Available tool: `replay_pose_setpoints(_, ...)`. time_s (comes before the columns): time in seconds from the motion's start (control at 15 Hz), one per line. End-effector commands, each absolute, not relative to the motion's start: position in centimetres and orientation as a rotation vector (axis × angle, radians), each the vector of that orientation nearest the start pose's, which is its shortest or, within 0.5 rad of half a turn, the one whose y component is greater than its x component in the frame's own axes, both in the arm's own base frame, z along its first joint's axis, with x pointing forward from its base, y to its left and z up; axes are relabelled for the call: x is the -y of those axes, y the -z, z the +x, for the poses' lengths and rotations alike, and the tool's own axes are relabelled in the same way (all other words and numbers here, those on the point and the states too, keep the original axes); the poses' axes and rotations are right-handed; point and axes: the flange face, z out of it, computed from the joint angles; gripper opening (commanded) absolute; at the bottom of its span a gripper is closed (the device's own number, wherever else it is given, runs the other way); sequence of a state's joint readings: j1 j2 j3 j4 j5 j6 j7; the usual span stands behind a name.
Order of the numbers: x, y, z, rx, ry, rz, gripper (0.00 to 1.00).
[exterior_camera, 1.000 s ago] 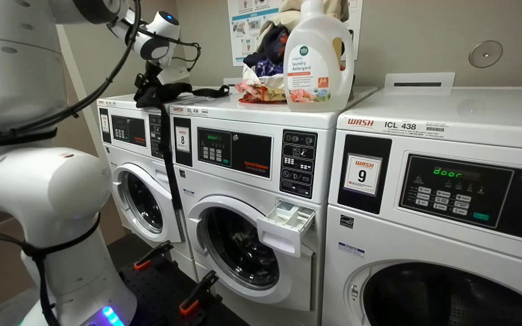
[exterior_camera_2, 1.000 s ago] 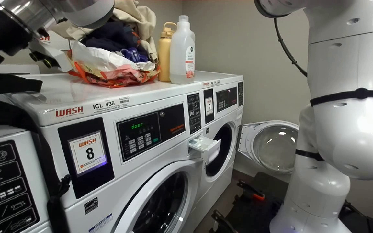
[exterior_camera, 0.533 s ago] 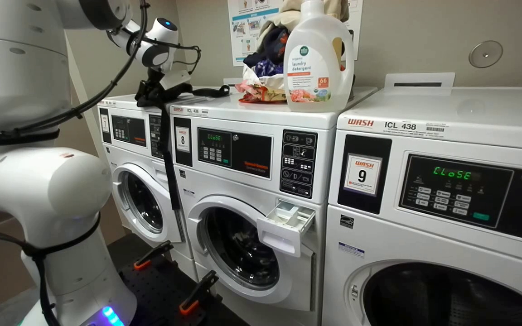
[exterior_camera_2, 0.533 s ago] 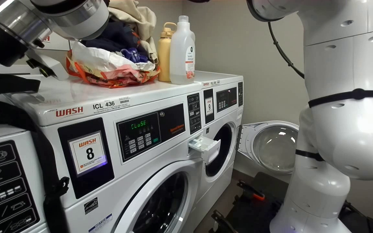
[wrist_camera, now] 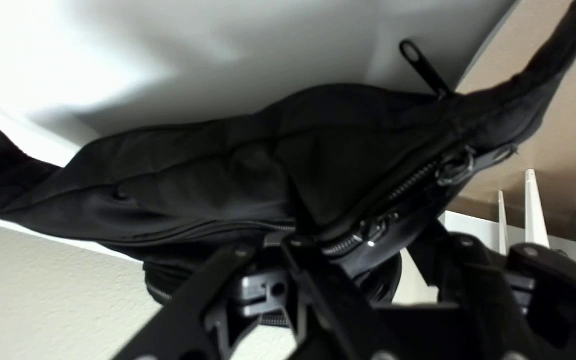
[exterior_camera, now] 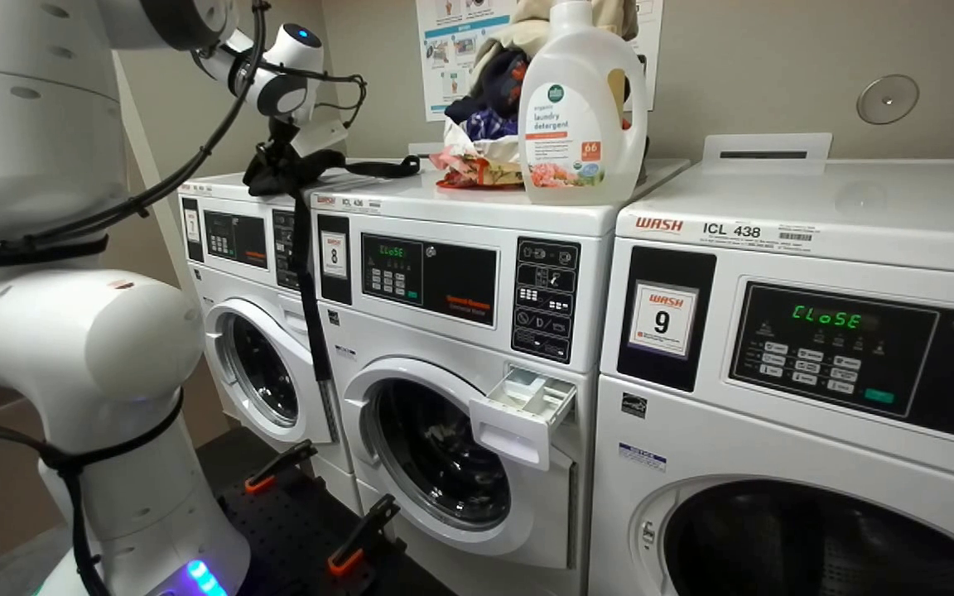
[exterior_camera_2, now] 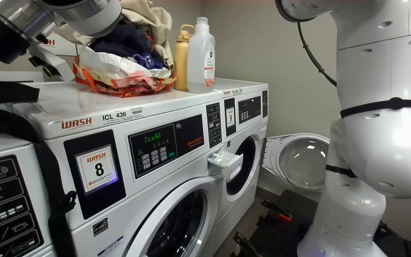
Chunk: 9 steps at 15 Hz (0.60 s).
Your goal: Place the fanny pack against the laundry
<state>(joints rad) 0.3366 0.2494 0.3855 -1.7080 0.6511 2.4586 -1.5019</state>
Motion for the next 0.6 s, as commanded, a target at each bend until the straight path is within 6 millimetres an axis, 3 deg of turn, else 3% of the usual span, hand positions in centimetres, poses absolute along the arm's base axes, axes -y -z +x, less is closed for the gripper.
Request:
replay_pose_setpoints(0.0, -41.3, -49.1, 52.8, -2.538, -1.142, 2.141, 0.22)
replay_pose_setpoints(0.27, -39.7, -49.3, 54.1, -2.435, -1.136, 2.301, 0.16)
replay_pose_setpoints(0.53, -35.5, -50.7, 56.9, -2.211, -1.184, 2.503, 0.13)
